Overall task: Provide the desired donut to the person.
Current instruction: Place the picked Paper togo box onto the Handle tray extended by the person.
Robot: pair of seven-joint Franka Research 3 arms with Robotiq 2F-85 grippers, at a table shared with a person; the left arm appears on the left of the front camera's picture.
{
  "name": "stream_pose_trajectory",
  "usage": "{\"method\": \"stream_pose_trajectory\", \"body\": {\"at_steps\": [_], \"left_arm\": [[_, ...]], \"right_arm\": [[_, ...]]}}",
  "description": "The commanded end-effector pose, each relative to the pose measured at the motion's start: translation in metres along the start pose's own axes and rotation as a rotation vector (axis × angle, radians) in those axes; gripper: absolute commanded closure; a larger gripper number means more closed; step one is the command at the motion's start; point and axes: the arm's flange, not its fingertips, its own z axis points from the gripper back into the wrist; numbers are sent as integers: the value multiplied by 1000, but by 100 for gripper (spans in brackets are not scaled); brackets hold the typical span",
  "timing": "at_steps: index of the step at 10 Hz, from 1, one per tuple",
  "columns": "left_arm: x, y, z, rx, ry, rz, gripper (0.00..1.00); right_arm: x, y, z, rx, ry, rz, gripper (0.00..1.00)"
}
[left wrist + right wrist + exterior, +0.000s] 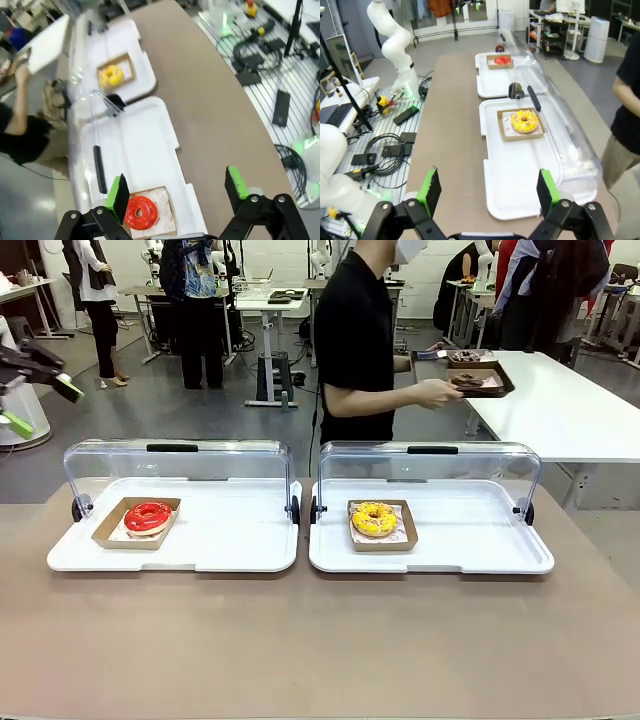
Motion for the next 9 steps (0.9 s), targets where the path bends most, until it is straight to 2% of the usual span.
{"method": "stream_pose_trajectory", "body": {"at_steps": [1,4,9], "left_arm": [[-32,1,22,101,-117,78,0],[-79,-26,50,232,-275,189,0],[-136,-55,82,251,-361,297,0]], "right_arm": [[0,0,-1,1,-1,1,0],[0,0,-1,1,-1,1,0],[0,0,-1,1,-1,1,0]]}}
